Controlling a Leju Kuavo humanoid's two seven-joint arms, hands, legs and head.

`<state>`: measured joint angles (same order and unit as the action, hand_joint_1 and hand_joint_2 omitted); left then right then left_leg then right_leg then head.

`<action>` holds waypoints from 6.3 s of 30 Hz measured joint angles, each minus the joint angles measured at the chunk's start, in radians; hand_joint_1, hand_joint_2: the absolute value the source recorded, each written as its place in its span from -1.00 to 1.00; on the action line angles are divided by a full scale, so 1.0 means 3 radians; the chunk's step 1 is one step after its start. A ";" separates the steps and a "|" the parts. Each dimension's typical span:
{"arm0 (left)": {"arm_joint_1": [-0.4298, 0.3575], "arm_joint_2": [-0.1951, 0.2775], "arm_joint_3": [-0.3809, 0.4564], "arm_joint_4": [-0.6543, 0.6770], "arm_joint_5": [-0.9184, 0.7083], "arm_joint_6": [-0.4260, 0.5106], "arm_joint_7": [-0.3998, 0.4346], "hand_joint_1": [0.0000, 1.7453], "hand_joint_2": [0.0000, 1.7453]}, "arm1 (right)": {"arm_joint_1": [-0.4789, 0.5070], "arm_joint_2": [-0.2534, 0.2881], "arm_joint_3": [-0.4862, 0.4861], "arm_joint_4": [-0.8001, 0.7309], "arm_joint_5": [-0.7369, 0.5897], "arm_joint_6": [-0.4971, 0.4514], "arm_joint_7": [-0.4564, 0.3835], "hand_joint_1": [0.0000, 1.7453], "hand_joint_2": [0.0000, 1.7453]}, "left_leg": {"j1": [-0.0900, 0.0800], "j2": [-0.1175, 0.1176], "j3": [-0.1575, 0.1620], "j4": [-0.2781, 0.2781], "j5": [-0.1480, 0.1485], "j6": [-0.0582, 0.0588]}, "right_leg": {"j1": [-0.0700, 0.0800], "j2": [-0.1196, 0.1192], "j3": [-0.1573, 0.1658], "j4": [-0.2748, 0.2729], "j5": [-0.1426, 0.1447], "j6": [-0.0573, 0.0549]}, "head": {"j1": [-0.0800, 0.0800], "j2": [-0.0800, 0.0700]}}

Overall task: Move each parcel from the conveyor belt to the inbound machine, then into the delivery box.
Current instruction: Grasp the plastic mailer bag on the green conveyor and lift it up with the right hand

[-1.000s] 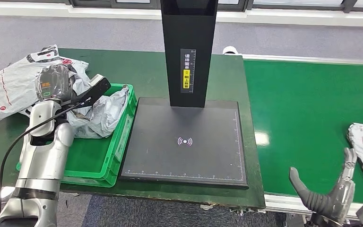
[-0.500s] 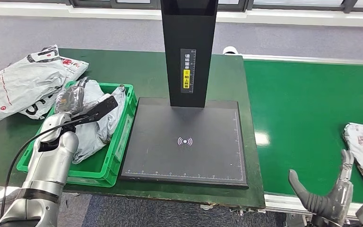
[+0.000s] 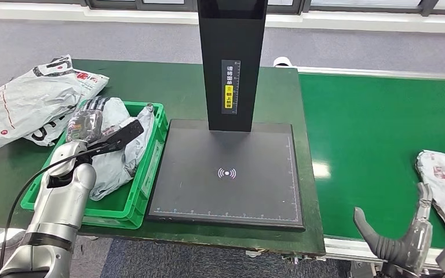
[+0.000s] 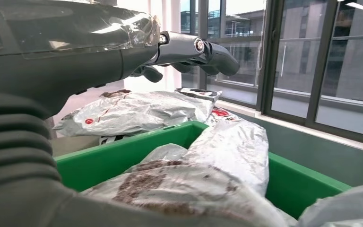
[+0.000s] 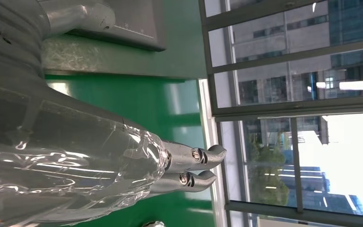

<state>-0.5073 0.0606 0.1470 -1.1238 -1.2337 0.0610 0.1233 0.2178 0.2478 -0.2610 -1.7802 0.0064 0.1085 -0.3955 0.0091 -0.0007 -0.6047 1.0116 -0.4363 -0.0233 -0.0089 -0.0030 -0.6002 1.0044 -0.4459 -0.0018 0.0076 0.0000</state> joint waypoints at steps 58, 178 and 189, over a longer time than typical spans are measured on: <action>0.1452 -0.0895 -0.1053 -0.1089 0.4751 -0.2194 -0.1576 -1.00 1.00 | -0.3085 -0.1849 0.0311 0.4193 0.3998 0.0566 0.1232 -1.00 1.00 | -0.0015 -0.0003 -0.0002 0.0005 0.0008 0.0025 | -0.0019 -0.0002 0.0004 -0.0001 0.0018 0.0028 | 0.0001 0.0000; 0.1734 -0.0992 -0.0874 -0.0934 0.4850 -0.1900 -0.1430 -1.00 1.00 | -0.1903 -0.1661 -0.0610 0.3305 0.1418 0.0386 0.0681 -1.00 1.00 | -0.0019 -0.0019 -0.0012 0.0004 0.0001 0.0032 | -0.0024 -0.0022 0.0001 -0.0004 0.0006 0.0037 | 0.0001 0.0000; 0.1682 -0.1009 -0.0859 -0.0846 0.4855 -0.1903 -0.1389 -1.00 1.00 | -0.1702 -0.1659 -0.0791 0.3912 0.1380 0.0272 0.0667 -0.64 1.00 | -0.0017 -0.0015 0.0000 0.0004 -0.0005 0.0035 | -0.0022 -0.0019 0.0012 -0.0008 0.0002 0.0037 | 0.0001 0.0000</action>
<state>-0.0027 -0.2422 -0.1107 -1.3776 0.2230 -0.5098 -0.2933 -0.2929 -0.2499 -0.4984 -0.6065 0.4204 0.1901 -0.1953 0.0040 -0.0052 -0.6048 1.0129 -0.4378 -0.0128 -0.0155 -0.0086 -0.5967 1.0019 -0.4452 0.0092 0.0080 0.0000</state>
